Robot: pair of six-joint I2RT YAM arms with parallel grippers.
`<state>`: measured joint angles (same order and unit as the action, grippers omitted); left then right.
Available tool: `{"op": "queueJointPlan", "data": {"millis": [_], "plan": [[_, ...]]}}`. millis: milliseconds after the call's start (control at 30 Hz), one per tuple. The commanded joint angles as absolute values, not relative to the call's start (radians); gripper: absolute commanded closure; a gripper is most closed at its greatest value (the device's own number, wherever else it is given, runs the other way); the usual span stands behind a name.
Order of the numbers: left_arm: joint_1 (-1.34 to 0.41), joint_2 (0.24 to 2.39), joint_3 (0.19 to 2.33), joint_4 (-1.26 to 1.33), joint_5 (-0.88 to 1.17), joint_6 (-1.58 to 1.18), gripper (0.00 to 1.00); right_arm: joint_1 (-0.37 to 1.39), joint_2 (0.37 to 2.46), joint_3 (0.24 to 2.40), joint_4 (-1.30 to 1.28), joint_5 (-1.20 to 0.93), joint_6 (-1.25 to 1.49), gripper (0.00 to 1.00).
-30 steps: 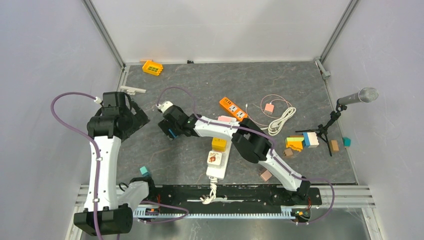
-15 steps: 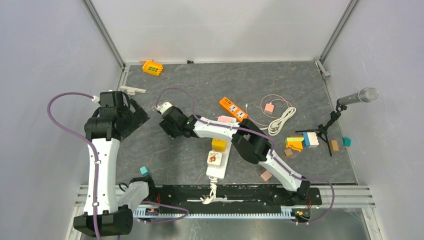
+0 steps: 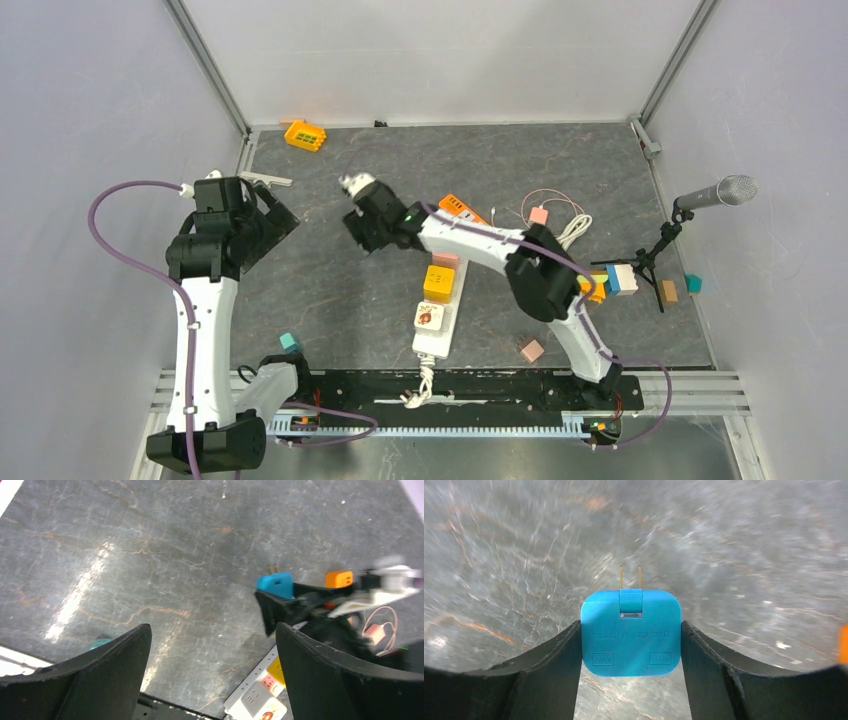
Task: Insert the plug
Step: Pick up the plug from the center of the board.
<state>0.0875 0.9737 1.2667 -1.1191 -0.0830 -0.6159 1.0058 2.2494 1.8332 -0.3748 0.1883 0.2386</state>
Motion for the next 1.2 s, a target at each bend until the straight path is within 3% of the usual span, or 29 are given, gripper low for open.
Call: {"op": "queueJointPlan", "data": {"millis": [0,100,300,500,700,967,1167], "plan": [[0.087,0.982,1.249,-0.991,-0.01,-0.684,0.01,0.895,2.05,1.82,-0.322,0.121,0.368,0.95],[0.086,1.012,1.226,-0.929,0.064,-0.7,0.01,0.816,1.982,1.813,-0.349,0.091,0.462,1.0],[0.013,1.082,1.174,-0.767,0.174,-0.749,0.0,0.657,1.813,1.649,-0.321,0.014,0.693,1.0],[-0.307,1.189,1.215,-0.669,0.07,-0.767,0.02,0.517,1.687,1.416,-0.324,-0.123,1.029,1.0],[-0.534,1.287,1.236,-0.505,0.043,-0.749,0.03,0.437,1.546,1.157,-0.161,-0.28,1.364,1.0],[-0.696,1.421,1.313,-0.37,0.005,-0.733,0.05,0.434,1.442,1.065,-0.112,-0.302,1.626,1.0],[-0.771,1.464,1.354,-0.357,-0.183,-0.742,0.05,0.434,1.402,1.065,-0.112,-0.286,1.694,1.0]]}}
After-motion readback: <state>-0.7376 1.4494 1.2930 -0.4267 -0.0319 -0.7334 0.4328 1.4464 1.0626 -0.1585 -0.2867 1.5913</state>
